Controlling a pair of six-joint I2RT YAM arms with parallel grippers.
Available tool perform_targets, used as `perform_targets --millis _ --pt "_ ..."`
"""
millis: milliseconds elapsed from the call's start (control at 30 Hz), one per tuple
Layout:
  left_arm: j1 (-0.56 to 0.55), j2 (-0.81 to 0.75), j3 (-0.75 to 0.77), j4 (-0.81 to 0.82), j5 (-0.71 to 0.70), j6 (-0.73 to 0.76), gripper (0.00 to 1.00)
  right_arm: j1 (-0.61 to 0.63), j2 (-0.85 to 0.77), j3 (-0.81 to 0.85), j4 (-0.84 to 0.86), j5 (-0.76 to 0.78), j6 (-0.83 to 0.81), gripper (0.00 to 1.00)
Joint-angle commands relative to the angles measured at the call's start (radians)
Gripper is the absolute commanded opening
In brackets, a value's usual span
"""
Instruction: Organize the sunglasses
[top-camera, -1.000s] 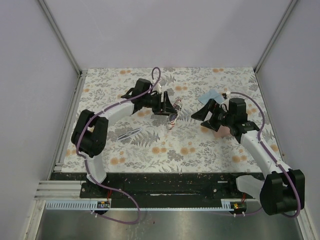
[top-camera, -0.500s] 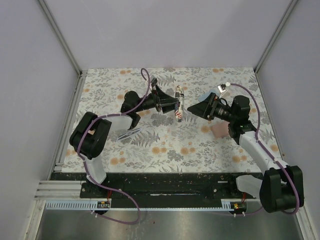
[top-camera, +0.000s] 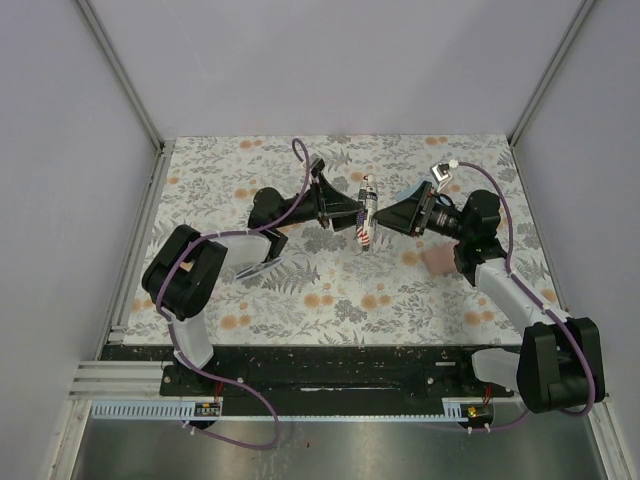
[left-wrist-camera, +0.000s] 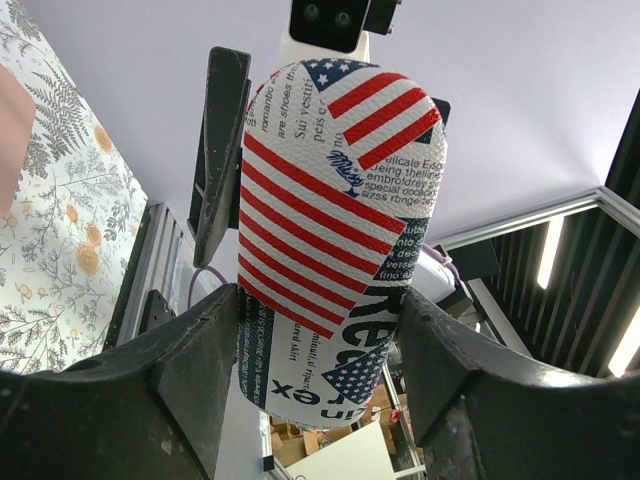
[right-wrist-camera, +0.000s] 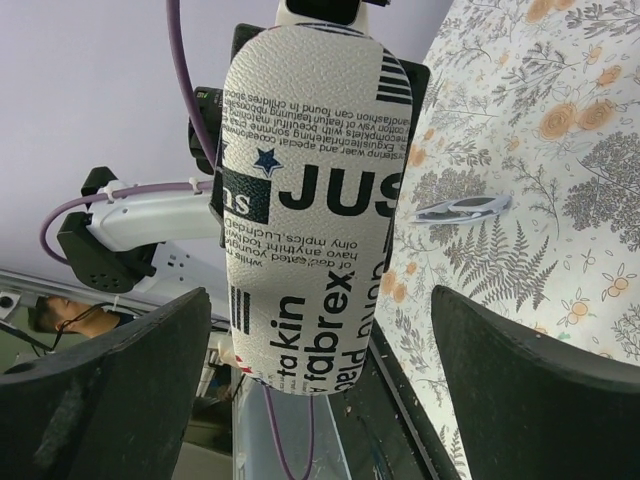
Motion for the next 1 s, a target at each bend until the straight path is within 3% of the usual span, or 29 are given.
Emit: perform_targets --millis 0,333,467,567,733,833,967 --pt "-0.017 -0.015 0.019 0.094 0.005 0.016 0.09 0.008 -0.017 -0.001 0.075 -0.036 0.024 0.97" --pt "-0.053 -0.005 0.06 0.051 0.001 0.042 0.08 0.027 -0.048 0.023 -0.079 -0.003 -0.068 0.88" --pt "-0.057 -0.021 0.069 -0.01 -0.007 0.087 0.08 0.029 -0.065 0.029 -0.144 0.013 -0.101 0.74" --pt "-0.059 -0.045 0.068 -0.077 -0.018 0.14 0.07 0.029 -0.083 0.031 -0.201 0.033 -0.135 0.58" --pt "-0.057 -0.11 0.051 -0.249 -0.053 0.272 0.06 0.029 -0.106 0.042 -0.306 0.069 -0.203 0.44" --pt "-0.059 -0.151 0.051 -0.401 -0.091 0.381 0.05 0.031 -0.111 0.065 -0.418 0.114 -0.271 0.41" --pt "-0.077 -0.208 0.089 -0.709 -0.197 0.587 0.05 0.046 -0.092 0.109 -0.556 0.207 -0.359 0.35"
